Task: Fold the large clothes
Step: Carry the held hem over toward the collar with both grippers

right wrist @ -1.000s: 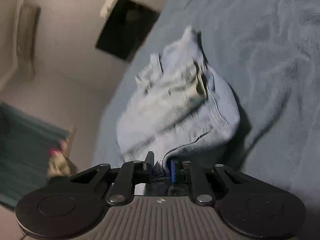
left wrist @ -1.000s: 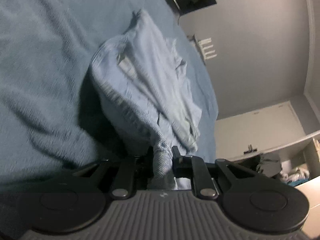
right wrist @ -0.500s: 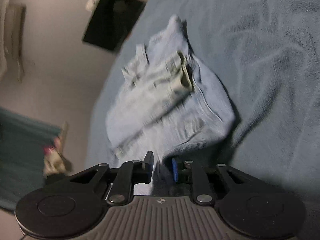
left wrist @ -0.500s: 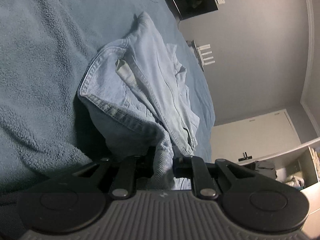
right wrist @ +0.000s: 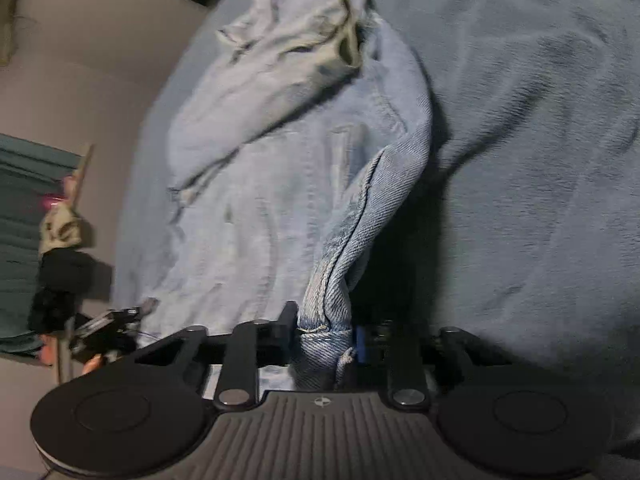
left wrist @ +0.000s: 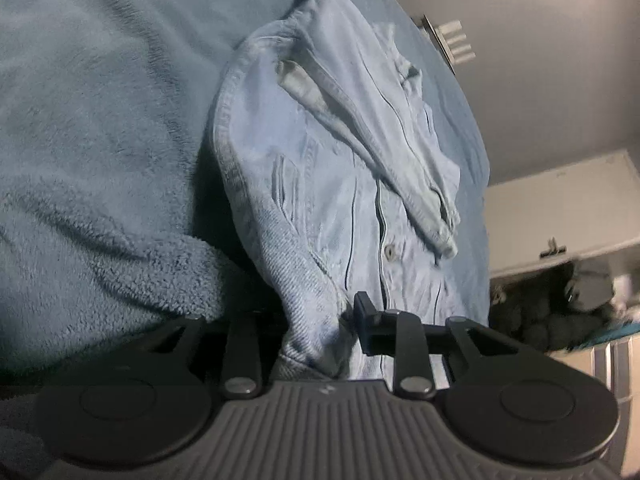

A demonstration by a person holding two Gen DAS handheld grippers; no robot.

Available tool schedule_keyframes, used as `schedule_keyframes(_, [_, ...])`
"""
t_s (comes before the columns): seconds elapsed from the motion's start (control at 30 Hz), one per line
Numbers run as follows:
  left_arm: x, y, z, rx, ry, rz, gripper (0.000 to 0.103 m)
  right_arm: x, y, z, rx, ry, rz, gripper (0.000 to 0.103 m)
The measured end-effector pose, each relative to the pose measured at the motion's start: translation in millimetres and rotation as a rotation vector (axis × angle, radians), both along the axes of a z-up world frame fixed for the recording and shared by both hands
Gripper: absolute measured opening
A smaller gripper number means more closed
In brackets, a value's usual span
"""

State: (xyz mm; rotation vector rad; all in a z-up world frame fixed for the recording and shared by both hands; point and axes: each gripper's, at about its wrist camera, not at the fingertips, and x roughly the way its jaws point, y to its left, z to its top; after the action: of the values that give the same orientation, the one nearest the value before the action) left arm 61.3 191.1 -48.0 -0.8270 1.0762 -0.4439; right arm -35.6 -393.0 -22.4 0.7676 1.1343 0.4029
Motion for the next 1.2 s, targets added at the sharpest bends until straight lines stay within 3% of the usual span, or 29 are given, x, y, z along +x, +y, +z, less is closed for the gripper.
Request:
schedule_keyframes(0.07, [-3.0, -0.5, 6.5, -0.016, -0.042, -0.011, 0.013, -2.2, -1.4, 6.5, 0.05, -0.059, -0.024, 0.025])
schedule_keyframes(0.17, [-7.1, 1.6, 14.2, -0.103, -0.09, -0.007, 0.013, 5.5, -4.2, 14.4, 0.147, -0.145, -0.071, 0.024])
schedule_keyframes(0.27, [-1.9, 4.3, 13.4, -0.189, -0.08, 0.022, 0.013, 14.2, -4.1, 25.5, 0.195, -0.222, -0.094, 0.024])
schedule_keyframes(0.5, [17.1, 18.5, 6.5, -0.404, -0.037, 0.124, 0.013, 49.8, -10.3, 38.7, 0.335, -0.248, -0.201, 0.02])
schedule_keyframes(0.63, [53.6, 16.7, 24.9, -0.422, -0.068, 0.156, 0.013, 78.9, -25.3, 40.5, 0.389, -0.223, -0.291, 0.019])
schedule_keyframes(0.83, [126.0, 15.0, 41.2, -0.442, -0.111, 0.223, 0.013, 154.6, -43.1, 62.4, 0.421, -0.272, -0.407, 0.019])
schedule_keyframes(1.0, [191.5, 10.4, 47.9, -0.383, -0.128, 0.277, 0.013, 231.3, -41.5, 68.5, 0.345, -0.269, -0.47, 0.019])
schedule_keyframes(1.2, [262.5, 3.1, 26.7, -0.308, -0.088, 0.385, 0.013, 307.0, -41.3, 38.7, 0.263, -0.239, -0.591, 0.019])
